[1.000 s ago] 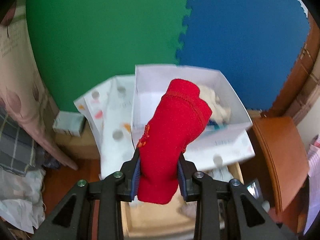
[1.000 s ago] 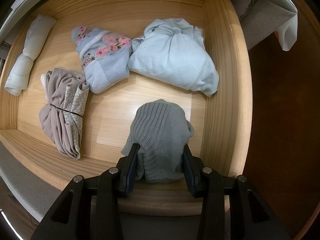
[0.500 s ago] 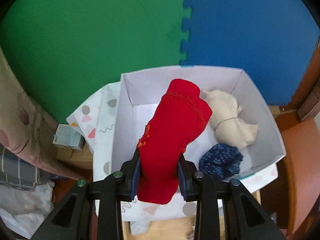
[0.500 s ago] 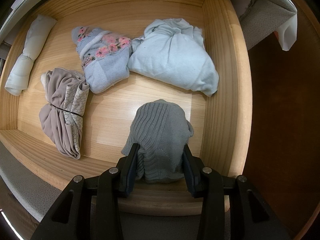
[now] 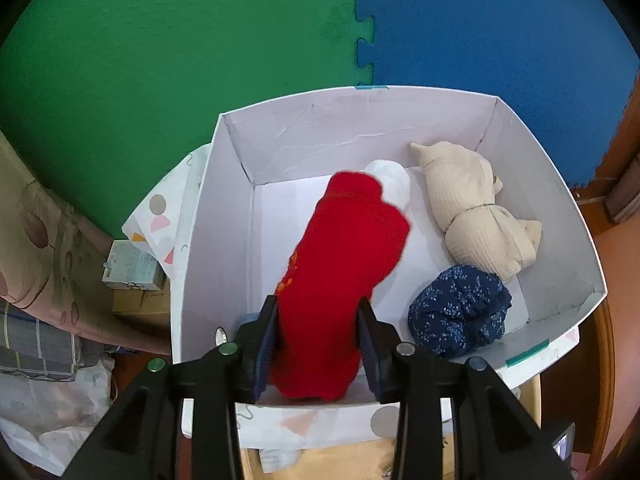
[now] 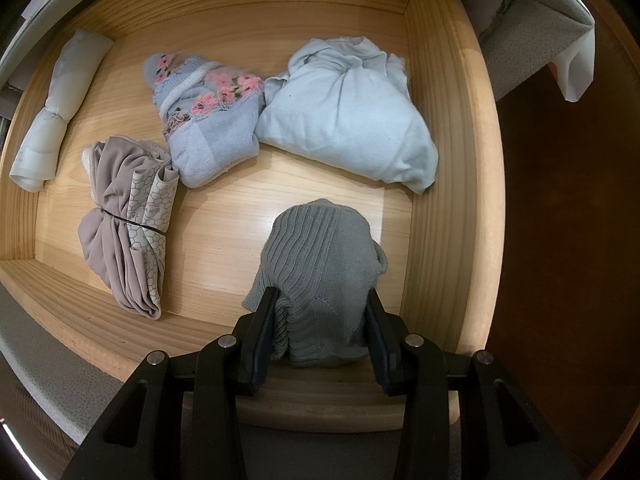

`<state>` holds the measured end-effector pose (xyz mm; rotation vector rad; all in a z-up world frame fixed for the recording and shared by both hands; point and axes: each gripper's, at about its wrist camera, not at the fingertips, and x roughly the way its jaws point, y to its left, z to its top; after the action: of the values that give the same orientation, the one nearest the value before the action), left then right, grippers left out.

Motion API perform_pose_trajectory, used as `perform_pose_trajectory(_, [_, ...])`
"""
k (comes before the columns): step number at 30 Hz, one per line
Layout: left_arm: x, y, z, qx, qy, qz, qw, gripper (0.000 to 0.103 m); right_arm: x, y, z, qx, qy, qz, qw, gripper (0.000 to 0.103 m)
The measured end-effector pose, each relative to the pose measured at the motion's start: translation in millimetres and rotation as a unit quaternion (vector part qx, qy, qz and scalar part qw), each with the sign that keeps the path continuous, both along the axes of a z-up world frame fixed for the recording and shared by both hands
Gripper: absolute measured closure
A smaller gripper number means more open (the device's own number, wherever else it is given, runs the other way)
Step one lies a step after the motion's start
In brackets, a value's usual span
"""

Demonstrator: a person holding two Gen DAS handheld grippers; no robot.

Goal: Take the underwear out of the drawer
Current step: 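Open the left tool in the box and return it over the drawer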

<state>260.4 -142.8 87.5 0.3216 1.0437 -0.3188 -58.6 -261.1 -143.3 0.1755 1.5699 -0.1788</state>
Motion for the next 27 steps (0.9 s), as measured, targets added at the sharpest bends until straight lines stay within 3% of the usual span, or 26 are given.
perform_pose_trajectory(8, [-9.6,10.5,17.1,-0.011,-0.006,0.004,0.9999,0.065,4.5,-1.3,1.1,-0.001,0.001,0.000,1.000,0.064])
perform_pose_trajectory(16, [-56.0,49.0,35.8,-0.024,-0.031,0.002,0.9992,0.065,7.3,-2.0,0.2,-0.001,0.002,-0.001,1.000,0.064])
perform_pose_trajectory(20, [-86.9,74.5,23.7,-0.029,-0.027,0.012,0.9991,0.065,8.3,-2.3,-0.5,-0.001,0.003,-0.001,1.000,0.064])
perform_pose_trajectory(27, [-136.2,105.1,-28.3,0.003,-0.021,0.032,0.9993,0.065,11.8,-3.0,-4.9,-0.001,0.004,-0.002,1.000,0.064])
